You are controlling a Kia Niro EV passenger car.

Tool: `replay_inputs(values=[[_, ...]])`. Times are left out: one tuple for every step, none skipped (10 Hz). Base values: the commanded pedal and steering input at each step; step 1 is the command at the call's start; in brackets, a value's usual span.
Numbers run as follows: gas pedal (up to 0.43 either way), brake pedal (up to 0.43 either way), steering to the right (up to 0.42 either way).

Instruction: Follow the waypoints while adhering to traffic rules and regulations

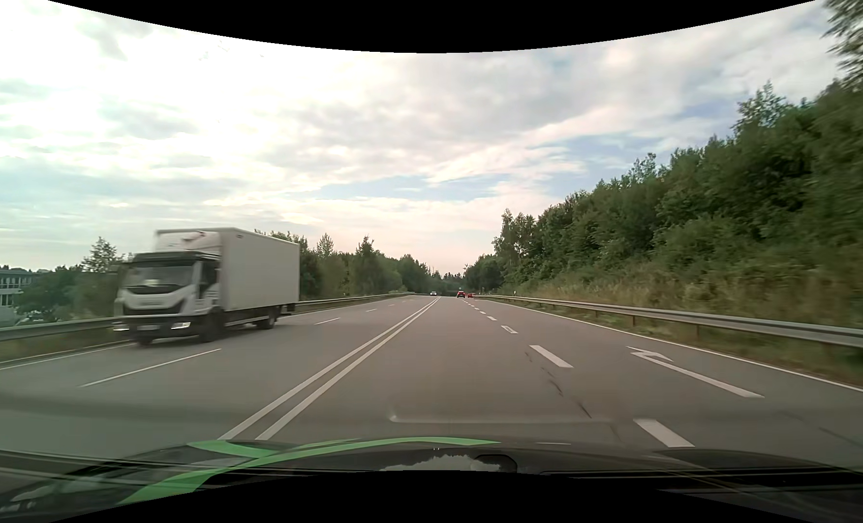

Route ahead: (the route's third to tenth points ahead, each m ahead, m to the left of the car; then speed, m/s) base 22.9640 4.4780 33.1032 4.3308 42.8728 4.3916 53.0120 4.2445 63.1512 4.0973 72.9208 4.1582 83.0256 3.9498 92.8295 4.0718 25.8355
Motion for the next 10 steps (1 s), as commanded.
replay_inputs(values=[[0.22,0.0,-0.003],[0.22,0.0,-0.003],[0.22,0.0,-0.002],[0.22,0.0,-0.003],[0.22,0.0,-0.002],[0.228,0.0,-0.003],[0.228,0.0,-0.002],[0.228,0.0,-0.003],[0.209,0.0,-0.003],[0.189,0.0,-0.003]])
